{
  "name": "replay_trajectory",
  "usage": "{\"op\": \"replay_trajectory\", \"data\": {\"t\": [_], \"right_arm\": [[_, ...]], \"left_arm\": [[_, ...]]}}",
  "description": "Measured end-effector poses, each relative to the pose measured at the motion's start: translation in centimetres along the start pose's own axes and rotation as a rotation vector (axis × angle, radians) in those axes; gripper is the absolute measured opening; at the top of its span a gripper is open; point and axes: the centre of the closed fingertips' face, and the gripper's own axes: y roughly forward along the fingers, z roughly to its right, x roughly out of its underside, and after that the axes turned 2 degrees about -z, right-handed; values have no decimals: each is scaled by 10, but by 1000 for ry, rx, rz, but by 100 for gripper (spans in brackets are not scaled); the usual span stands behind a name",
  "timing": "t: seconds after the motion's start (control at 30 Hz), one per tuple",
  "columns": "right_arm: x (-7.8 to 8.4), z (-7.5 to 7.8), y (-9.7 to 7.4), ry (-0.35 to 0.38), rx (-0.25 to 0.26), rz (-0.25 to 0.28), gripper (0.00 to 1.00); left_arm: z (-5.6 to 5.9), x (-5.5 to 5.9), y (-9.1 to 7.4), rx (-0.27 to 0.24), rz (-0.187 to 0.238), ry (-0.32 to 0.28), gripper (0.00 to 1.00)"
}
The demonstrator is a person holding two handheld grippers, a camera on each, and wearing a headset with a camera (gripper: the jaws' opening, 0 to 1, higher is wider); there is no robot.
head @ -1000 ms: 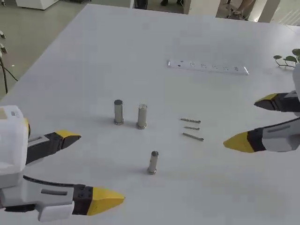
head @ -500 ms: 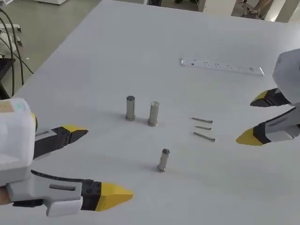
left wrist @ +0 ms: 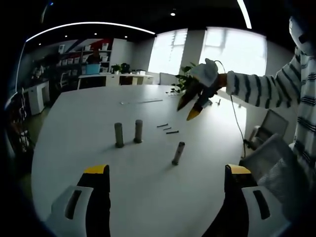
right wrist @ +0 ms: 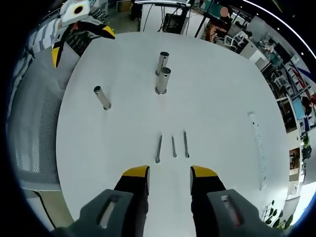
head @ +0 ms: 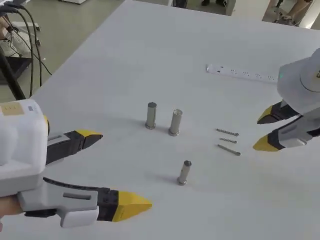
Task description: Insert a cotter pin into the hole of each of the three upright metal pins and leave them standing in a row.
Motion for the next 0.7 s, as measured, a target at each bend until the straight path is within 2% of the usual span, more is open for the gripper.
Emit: {"op": "replay_trajectory", "data": {"t": [0.3,0.7], "right_arm": [[-7,3,20,-48,-66,-13,15],[-10,2,42,-60,-132,-38,10]], "left_arm": [[-1,-2,-1,-10,10,-4,95],[-2,-5,-2,-18,25,-10,95]]}}
